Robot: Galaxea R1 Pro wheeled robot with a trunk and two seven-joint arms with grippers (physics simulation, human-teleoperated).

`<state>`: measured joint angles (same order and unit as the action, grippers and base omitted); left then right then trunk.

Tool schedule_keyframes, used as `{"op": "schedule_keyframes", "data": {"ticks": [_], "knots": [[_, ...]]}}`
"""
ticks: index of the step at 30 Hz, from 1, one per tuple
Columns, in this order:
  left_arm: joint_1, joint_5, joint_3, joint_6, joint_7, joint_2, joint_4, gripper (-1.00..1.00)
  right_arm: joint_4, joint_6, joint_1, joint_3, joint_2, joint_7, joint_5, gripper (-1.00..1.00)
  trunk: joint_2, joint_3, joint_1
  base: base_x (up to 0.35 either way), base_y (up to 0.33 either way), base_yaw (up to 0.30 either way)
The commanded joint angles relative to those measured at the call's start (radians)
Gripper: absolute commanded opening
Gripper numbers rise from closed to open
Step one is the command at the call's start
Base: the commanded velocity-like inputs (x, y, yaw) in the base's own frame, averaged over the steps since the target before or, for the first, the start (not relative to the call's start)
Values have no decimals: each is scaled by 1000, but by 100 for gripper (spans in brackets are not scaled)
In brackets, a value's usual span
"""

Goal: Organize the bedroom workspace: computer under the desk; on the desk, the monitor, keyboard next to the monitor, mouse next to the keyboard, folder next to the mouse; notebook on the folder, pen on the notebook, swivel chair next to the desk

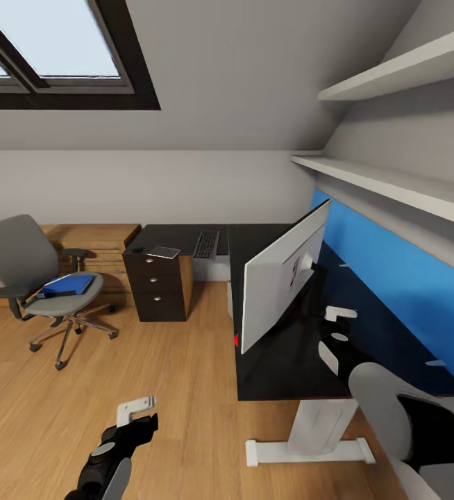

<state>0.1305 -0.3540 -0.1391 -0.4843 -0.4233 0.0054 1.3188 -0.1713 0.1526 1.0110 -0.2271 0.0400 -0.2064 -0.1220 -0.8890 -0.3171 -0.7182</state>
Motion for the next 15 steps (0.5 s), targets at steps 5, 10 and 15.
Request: {"op": "schedule_keyframes", "data": {"ticks": [5,10,15], "knots": [[5,-8,-16,90,-5,3,1,100,17,11,14,-11,14,-3,-8,100,-1,-1,0,0,0,0],[6,-8,-21,142,-4,3,3,100,20,12,16,-11,18,-4,-8,100,-1,-1,0,0,0,0],[6,-8,-24,159,-3,2,3,100,26,22,16,-10,24,-2,-9,100,-1,-1,0,0,0,0]]}}
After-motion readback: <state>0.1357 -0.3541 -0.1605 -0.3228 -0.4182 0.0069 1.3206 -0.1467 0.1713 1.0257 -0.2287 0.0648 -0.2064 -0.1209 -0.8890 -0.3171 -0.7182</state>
